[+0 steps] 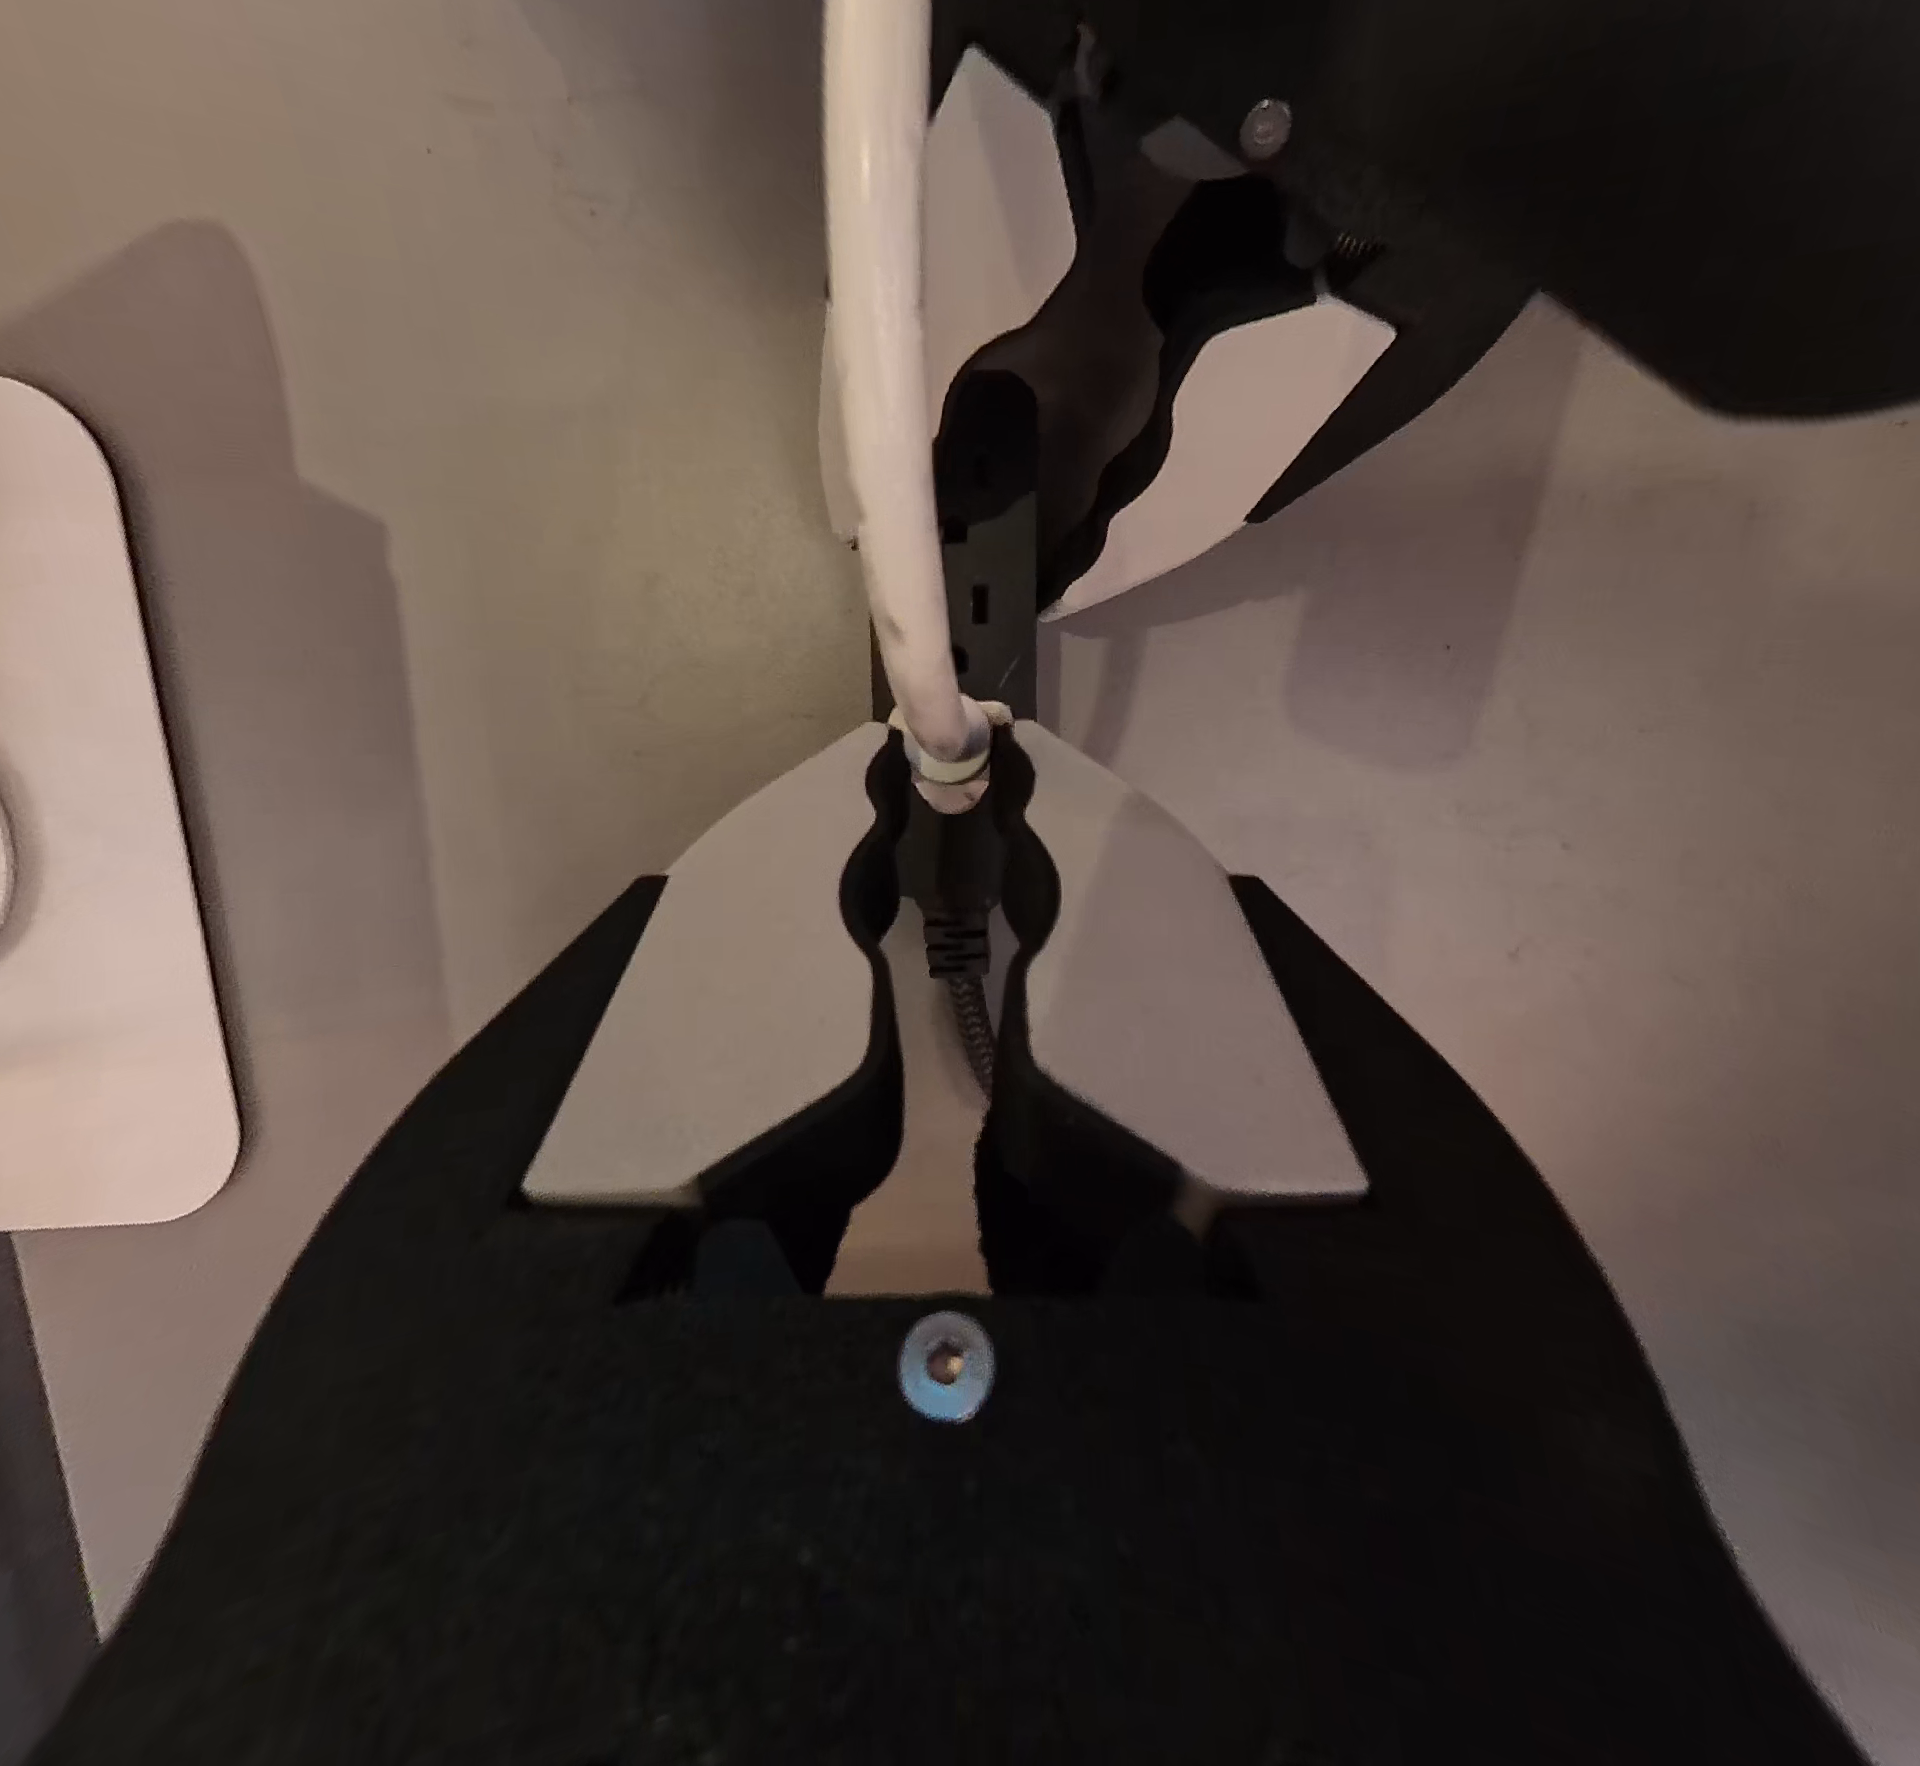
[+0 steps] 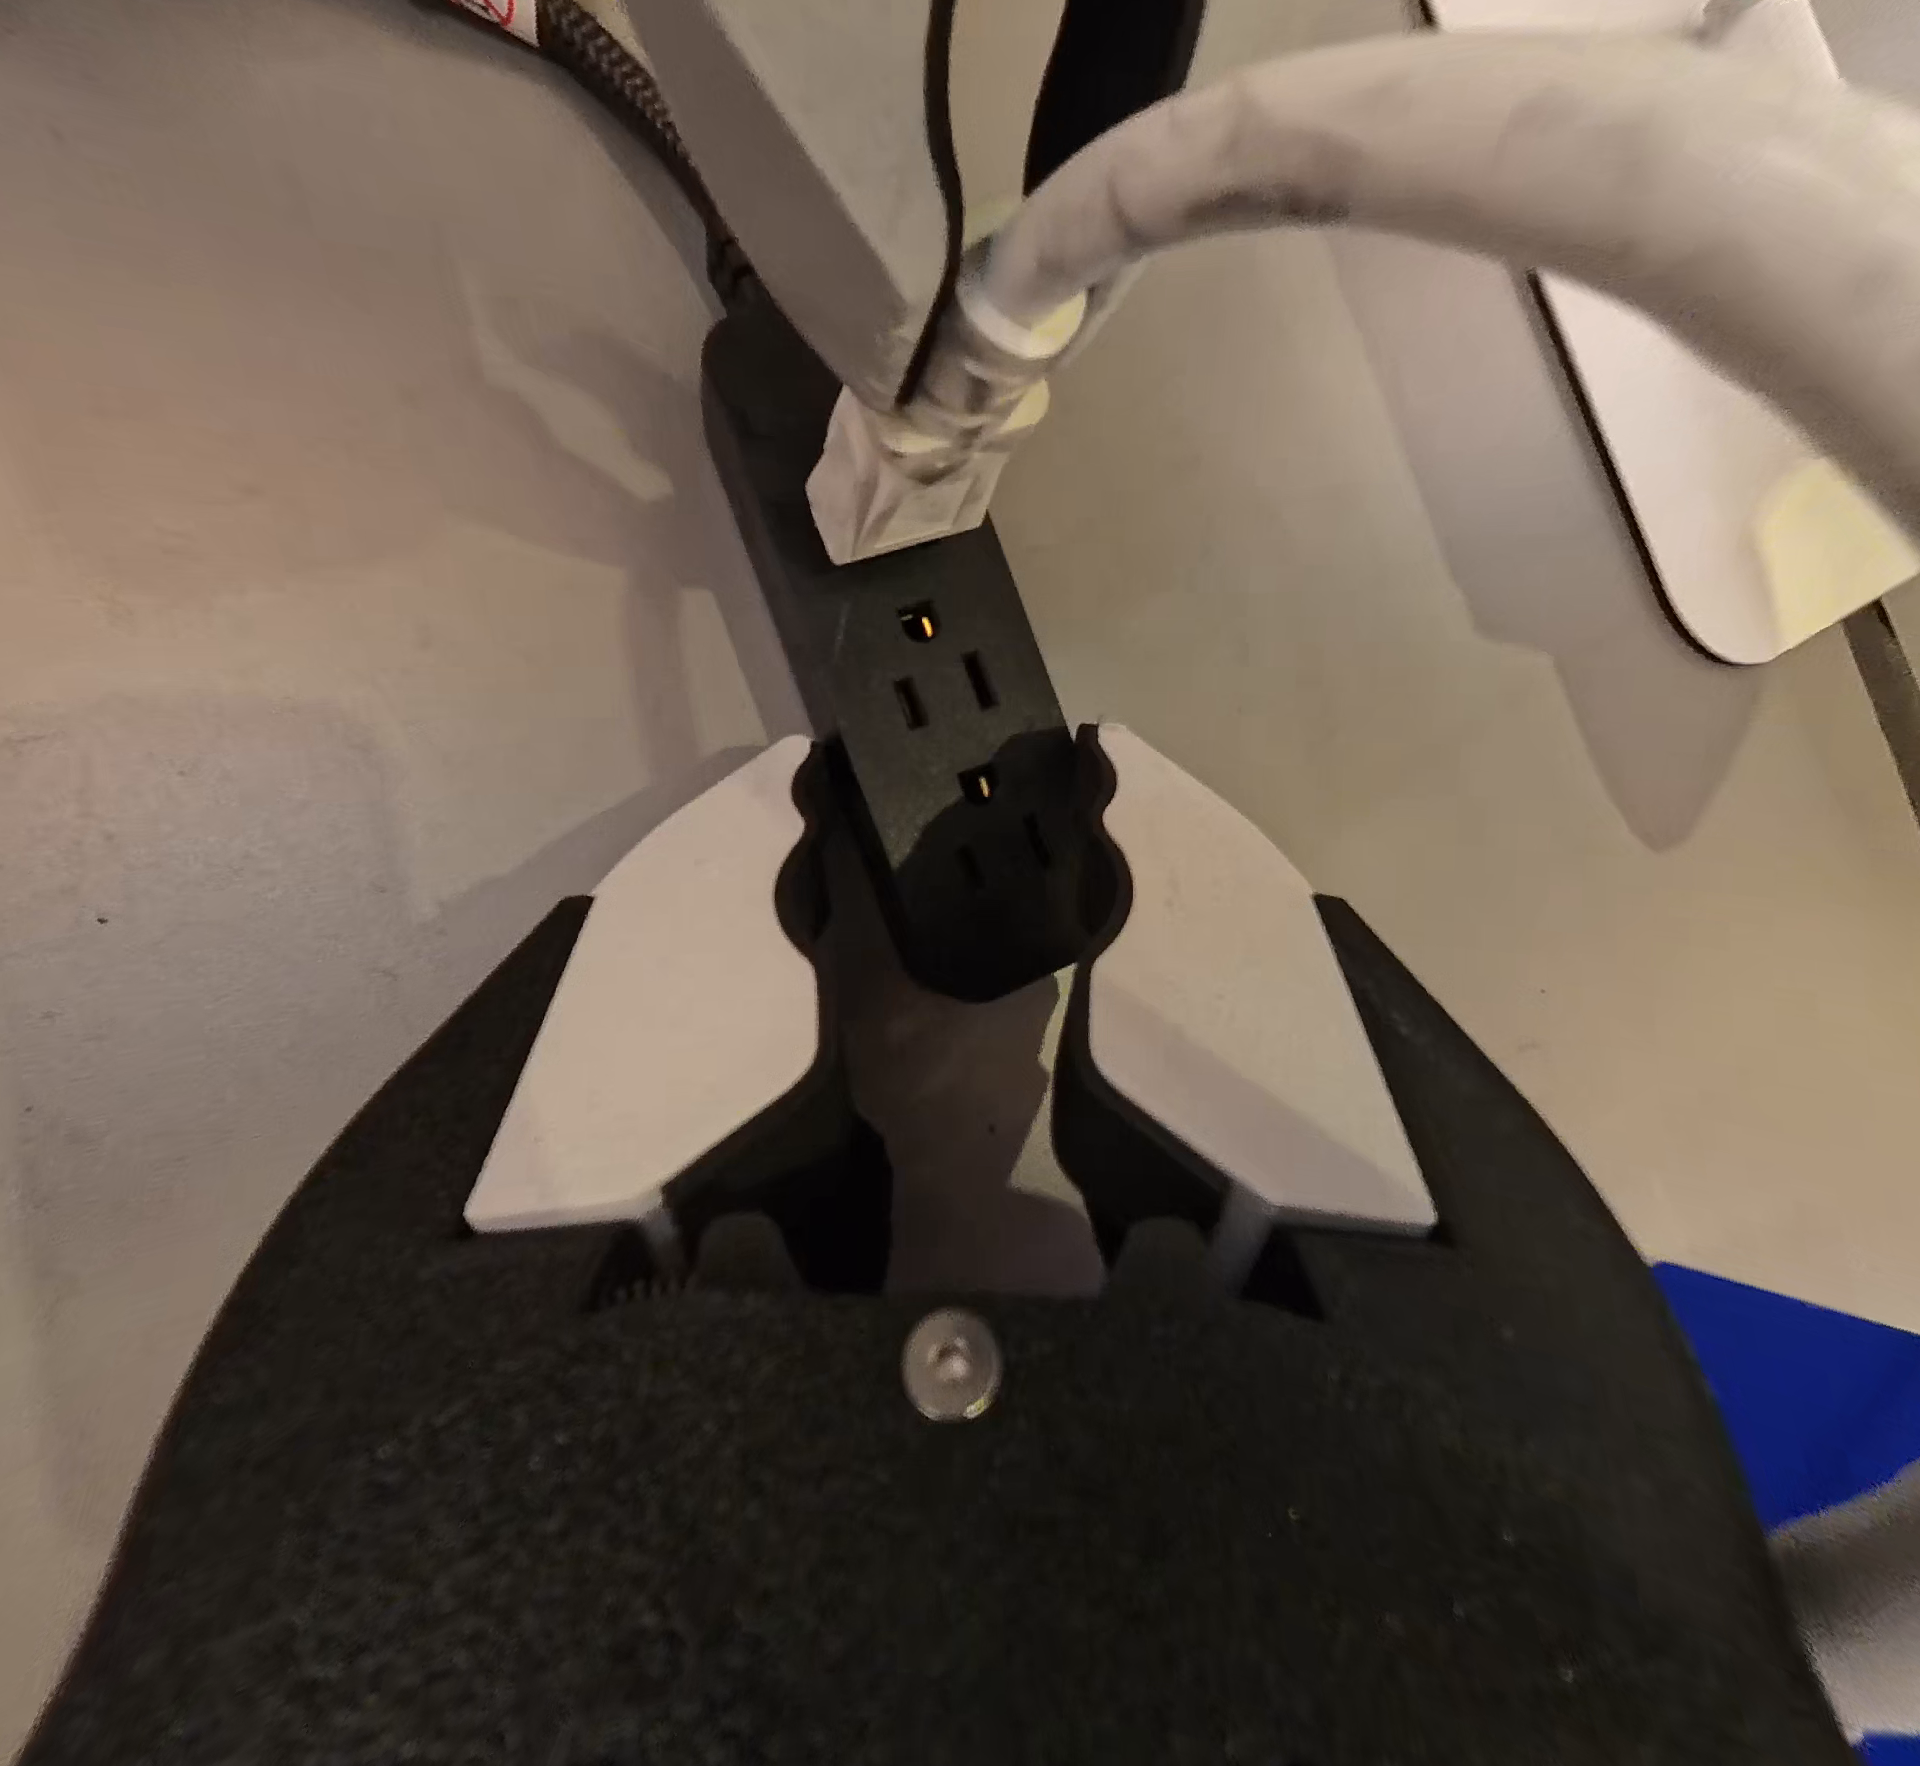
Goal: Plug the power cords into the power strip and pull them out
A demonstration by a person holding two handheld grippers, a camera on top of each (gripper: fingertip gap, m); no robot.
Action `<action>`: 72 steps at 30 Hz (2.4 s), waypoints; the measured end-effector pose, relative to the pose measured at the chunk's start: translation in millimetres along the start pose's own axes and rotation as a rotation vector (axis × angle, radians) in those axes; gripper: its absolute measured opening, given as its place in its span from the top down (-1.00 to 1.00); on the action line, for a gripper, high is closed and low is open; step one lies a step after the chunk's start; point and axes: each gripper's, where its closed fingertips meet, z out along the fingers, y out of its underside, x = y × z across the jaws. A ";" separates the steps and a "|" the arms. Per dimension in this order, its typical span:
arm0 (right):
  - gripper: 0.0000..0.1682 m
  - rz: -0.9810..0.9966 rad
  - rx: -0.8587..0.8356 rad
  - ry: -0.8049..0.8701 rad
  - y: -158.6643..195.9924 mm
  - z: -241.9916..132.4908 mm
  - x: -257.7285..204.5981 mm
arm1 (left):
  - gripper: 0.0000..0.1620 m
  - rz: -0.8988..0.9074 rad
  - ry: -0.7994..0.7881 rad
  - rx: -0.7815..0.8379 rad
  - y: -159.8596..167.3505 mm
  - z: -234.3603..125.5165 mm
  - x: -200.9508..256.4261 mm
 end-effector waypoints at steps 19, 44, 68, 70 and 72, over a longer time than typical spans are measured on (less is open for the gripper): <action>0.46 -0.027 -0.011 0.003 -2.4 2.5 -2.2 | 0.81 -0.012 0.057 -0.350 8.0 -2.9 -1.1; 0.45 -0.057 -0.008 0.018 -1.7 3.5 -3.0 | 0.81 -0.117 0.025 -0.300 11.3 4.3 -0.6; 0.30 -0.061 0.002 0.005 -20.6 -36.2 -39.1 | 0.66 -0.531 -0.347 0.554 -1.4 -87.6 78.2; 0.29 0.001 0.043 -0.011 -15.8 -52.5 -61.6 | 0.63 -0.613 -0.347 0.671 13.1 -81.6 114.2; 0.29 0.089 0.132 -0.028 -7.1 -70.4 -88.6 | 0.62 -0.680 -0.362 0.744 28.3 -75.2 150.6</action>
